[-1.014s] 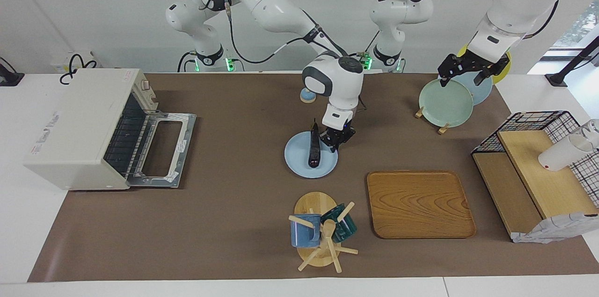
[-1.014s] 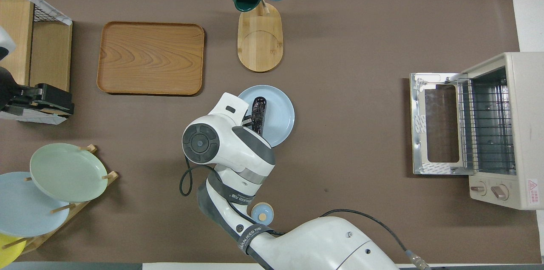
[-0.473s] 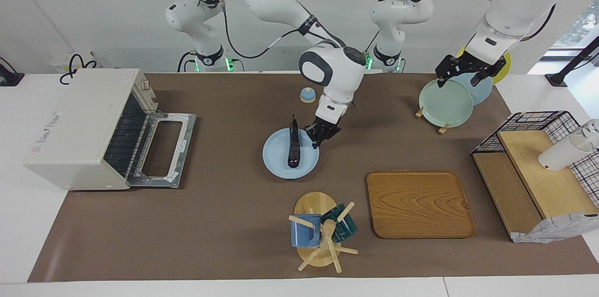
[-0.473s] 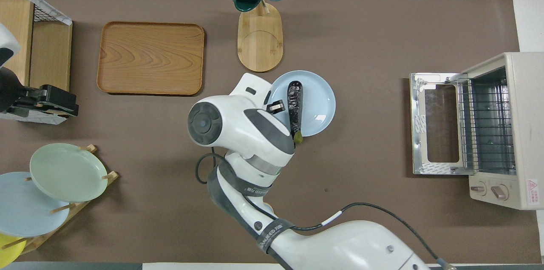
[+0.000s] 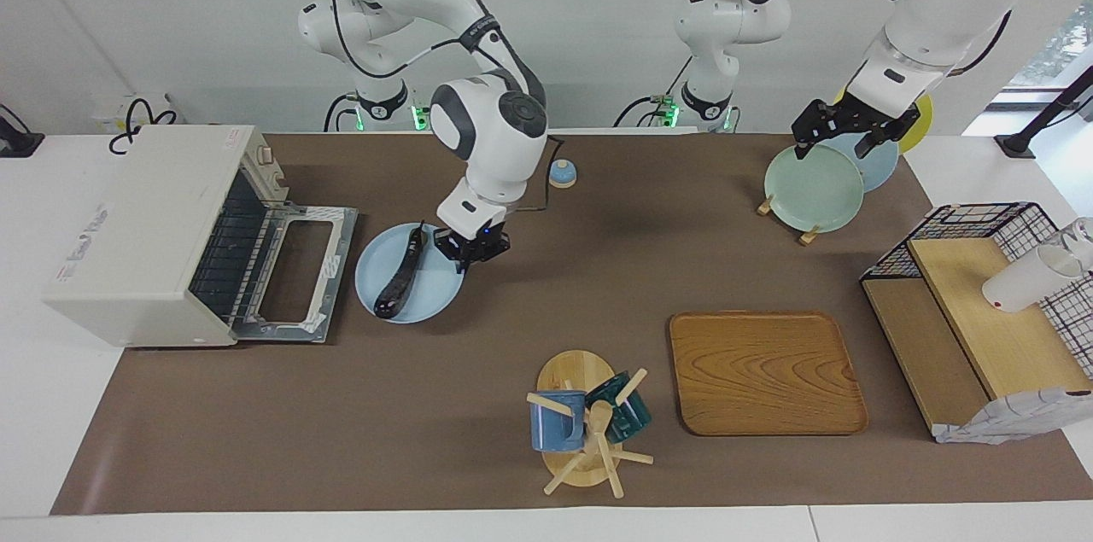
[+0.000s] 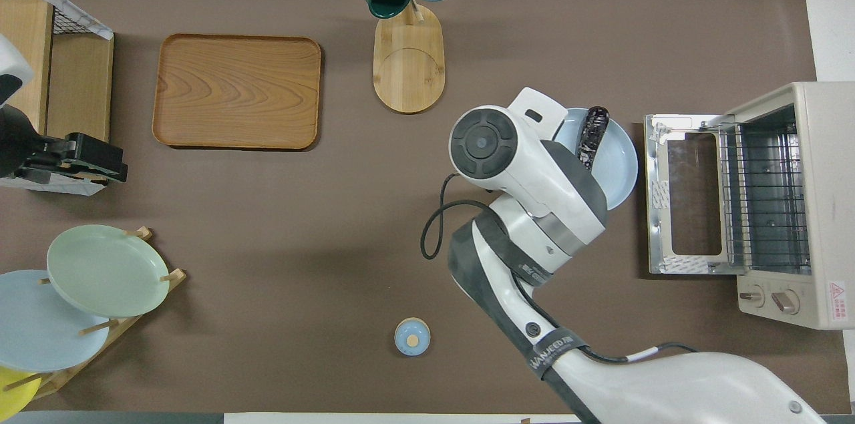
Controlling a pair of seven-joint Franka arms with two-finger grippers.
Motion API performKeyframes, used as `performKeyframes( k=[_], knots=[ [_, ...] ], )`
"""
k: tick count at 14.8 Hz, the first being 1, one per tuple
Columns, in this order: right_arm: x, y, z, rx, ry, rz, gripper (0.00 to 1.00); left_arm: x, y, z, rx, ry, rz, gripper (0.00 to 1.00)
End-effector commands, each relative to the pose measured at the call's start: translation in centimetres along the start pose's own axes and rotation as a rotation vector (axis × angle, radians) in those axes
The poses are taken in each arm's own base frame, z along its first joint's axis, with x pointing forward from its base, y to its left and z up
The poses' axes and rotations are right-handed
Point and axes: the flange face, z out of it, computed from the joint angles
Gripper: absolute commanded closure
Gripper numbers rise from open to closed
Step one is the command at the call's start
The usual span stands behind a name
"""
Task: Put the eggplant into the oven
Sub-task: 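Carry the eggplant with the right gripper to the open oven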
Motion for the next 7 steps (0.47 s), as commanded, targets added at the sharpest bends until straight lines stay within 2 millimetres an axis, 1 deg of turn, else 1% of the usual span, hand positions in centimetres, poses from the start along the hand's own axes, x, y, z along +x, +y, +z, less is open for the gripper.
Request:
performKeyframes(
  k=[1, 2, 5, 7],
  knots=[
    [-2.0, 7.3, 0.7, 0.000, -0.009, -0.025, 1.00, -0.4, 0.0, 0.0, -0.015, 0.000, -0.004, 0.00],
    [-2.2, 9.0, 0.8, 0.001, -0.015, -0.030, 1.00, -0.4, 0.0, -0.1, -0.015, 0.003, -0.005, 0.00],
    [-3.8, 16.0, 2.4, 0.008, -0.052, -0.044, 1.00, -0.4, -0.1, -0.3, -0.014, 0.005, -0.004, 0.00],
    [-4.7, 19.0, 3.5, 0.014, -0.070, -0.051, 1.00, -0.5, -0.4, -0.3, -0.014, 0.003, -0.008, 0.00]
  ],
)
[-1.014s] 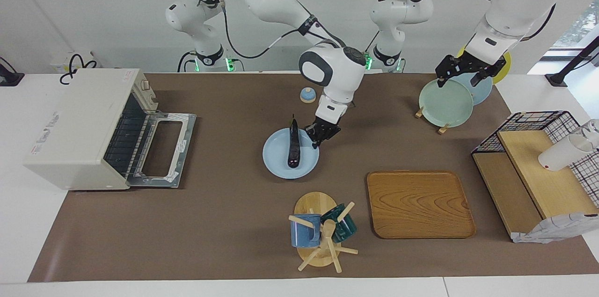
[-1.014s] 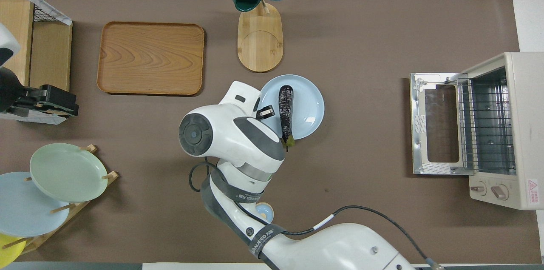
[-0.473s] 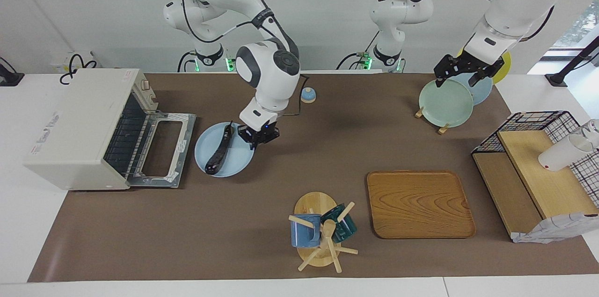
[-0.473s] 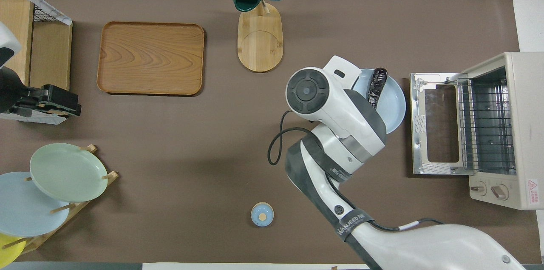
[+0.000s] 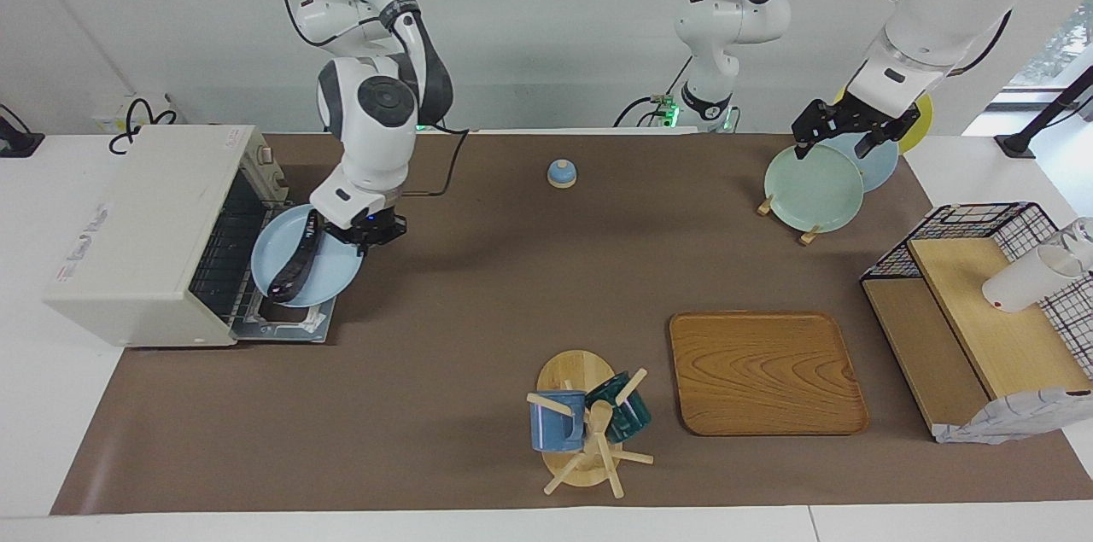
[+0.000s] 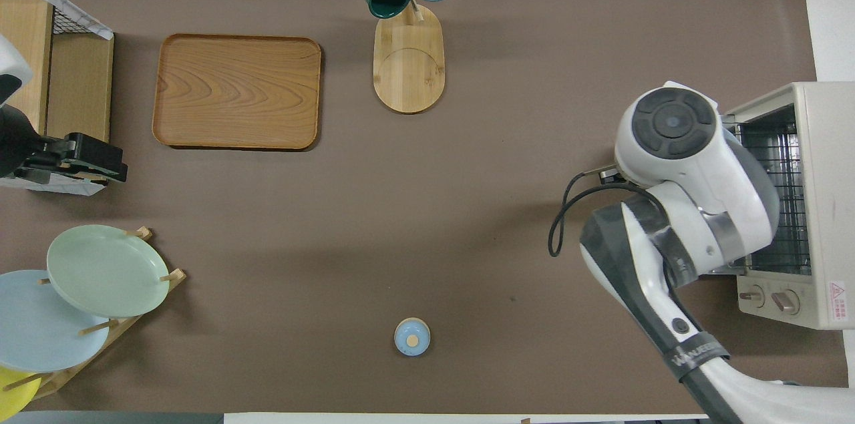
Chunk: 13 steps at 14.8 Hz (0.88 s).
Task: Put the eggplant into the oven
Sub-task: 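Carry the eggplant with the right gripper to the open oven, then insert the eggplant into the oven and open the right gripper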
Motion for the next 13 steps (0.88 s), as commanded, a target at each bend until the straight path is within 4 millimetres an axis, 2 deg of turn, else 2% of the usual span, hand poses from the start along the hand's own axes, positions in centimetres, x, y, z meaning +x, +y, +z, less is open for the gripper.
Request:
performKeyframes(
  k=[1, 4, 8, 12, 13],
  knots=[
    [-2.4, 3.2, 1.5, 0.001, 0.003, -0.024, 1.00, -0.4, -0.4, -0.2, -0.012, 0.005, -0.009, 0.00],
    [-2.9, 6.6, 3.1, 0.008, -0.022, -0.028, 1.00, -0.4, -0.5, -0.2, -0.014, 0.005, -0.011, 0.00],
    [-4.2, 9.4, 6.3, 0.031, 0.020, -0.051, 1.00, -0.4, -0.5, -0.2, -0.013, 0.005, -0.011, 0.00],
    [-5.0, 9.1, 7.5, 0.042, 0.049, -0.059, 1.00, -0.4, -0.5, -0.2, -0.013, 0.005, -0.011, 0.00],
    [-5.3, 9.7, 8.1, 0.044, 0.046, -0.048, 1.00, -0.4, -0.5, -0.2, -0.013, 0.003, -0.011, 0.00]
  ],
)
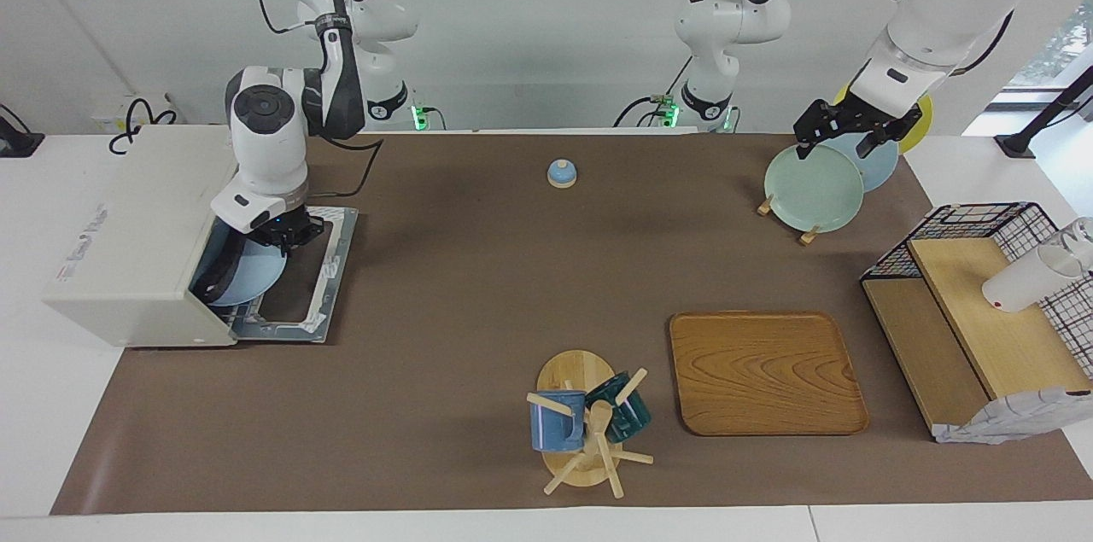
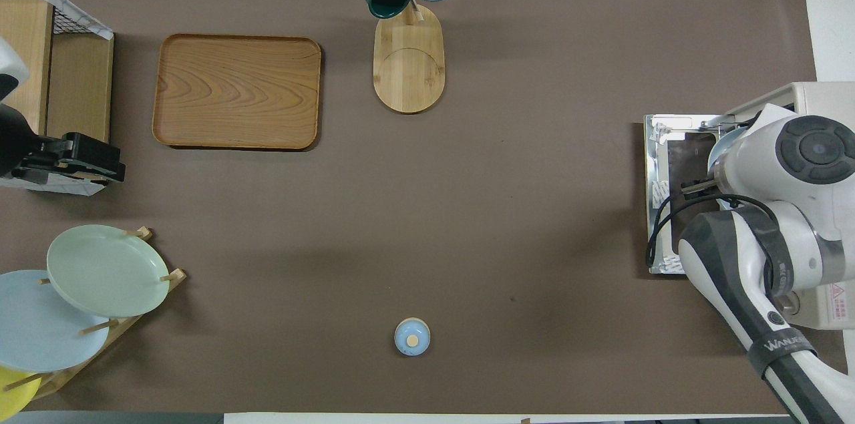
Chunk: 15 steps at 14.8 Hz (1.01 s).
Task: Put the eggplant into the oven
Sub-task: 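Insert the eggplant into the oven and open the right gripper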
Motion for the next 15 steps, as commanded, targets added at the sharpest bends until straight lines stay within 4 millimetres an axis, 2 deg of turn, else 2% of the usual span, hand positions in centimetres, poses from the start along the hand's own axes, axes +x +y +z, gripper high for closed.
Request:
performKeyframes(
  k=[1, 5, 10, 12, 15],
  knots=[
    [-1.9, 0.7, 0.9, -0.003, 0.010, -0.011, 1.00, -0.4, -0.3, -0.2, -0.012, 0.004, -0.006, 0.00],
    [-2.0, 0.8, 1.0, 0.001, 0.006, -0.003, 1.00, -0.4, -0.3, -0.2, -0.012, 0.005, -0.006, 0.00],
    [-3.4, 0.8, 1.9, 0.012, -0.024, 0.007, 1.00, -0.4, -0.3, -0.2, -0.012, 0.005, -0.005, 0.00],
    [-3.3, 0.8, 1.9, 0.013, -0.024, 0.012, 0.85, -0.4, -0.3, -0.2, -0.012, 0.003, -0.006, 0.00],
    [-2.4, 0.7, 0.7, 0.004, -0.033, -0.003, 0.72, -0.4, -0.3, -0.2, -0.012, 0.003, -0.006, 0.00]
  ],
)
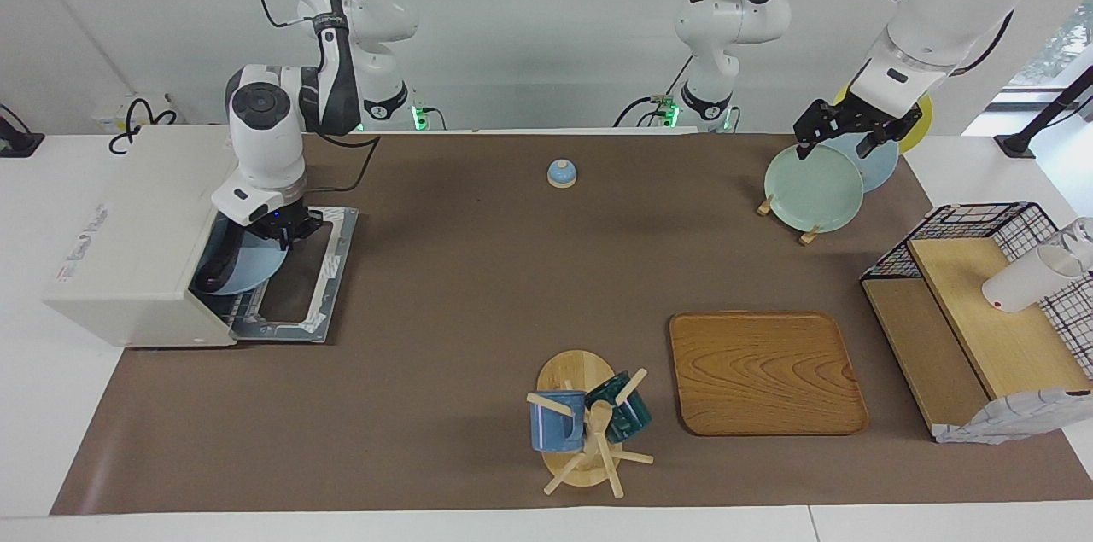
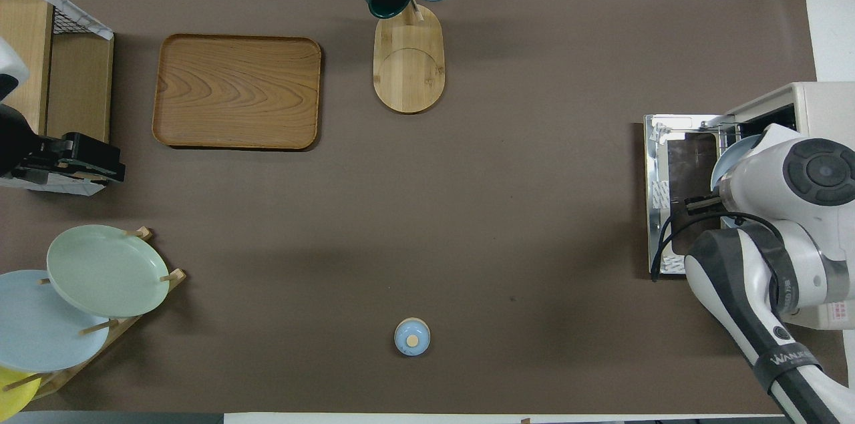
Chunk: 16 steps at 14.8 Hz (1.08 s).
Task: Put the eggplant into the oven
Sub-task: 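Insert the eggplant into the oven and open the right gripper, then withdraw the right gripper out of the oven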
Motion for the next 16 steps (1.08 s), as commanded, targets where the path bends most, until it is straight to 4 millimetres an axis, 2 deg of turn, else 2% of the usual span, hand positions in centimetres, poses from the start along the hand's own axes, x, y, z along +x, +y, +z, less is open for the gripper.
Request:
performKeyframes(
  k=[1, 3, 4, 5, 7, 9, 12, 14, 16],
  knots=[
    [0.1, 0.3, -1.8, -0.003, -0.033, -0.010, 0.71, -0.4, -0.3, -0.2, -0.012, 0.003, -0.006, 0.00],
    [1.6, -1.5, -5.5, 0.049, -0.041, -0.003, 0.70, -0.4, -0.3, -0.2, -0.012, 0.004, -0.006, 0.00],
    [2.1, -1.8, -6.3, 0.056, -0.037, 0.001, 0.71, -0.4, -0.3, -0.2, -0.012, 0.004, -0.006, 0.00],
    [2.5, -2.4, -6.5, 0.078, -0.023, 0.008, 0.78, -0.4, -0.3, -0.2, -0.012, 0.004, -0.006, 0.00],
    [3.6, -3.4, -6.5, 0.152, 0.070, 0.047, 1.00, -0.4, -0.3, -0.2, -0.012, 0.003, -0.006, 0.00],
    [5.2, -5.7, -3.9, 0.170, 0.105, 0.040, 1.00, -0.4, -0.3, -0.2, -0.012, 0.003, -0.006, 0.00],
    [5.1, -8.8, -0.9, 0.184, 0.093, 0.139, 1.00, -0.4, -0.3, -0.2, -0.012, 0.004, -0.006, 0.00],
    [5.4, -8.5, 0.9, 0.187, 0.084, 0.164, 1.00, -0.4, -0.3, -0.2, -0.012, 0.004, -0.006, 0.00],
    [5.5, -8.3, 1.7, 0.187, 0.074, 0.167, 1.00, -0.4, -0.3, -0.2, -0.012, 0.003, -0.006, 0.00]
  ],
)
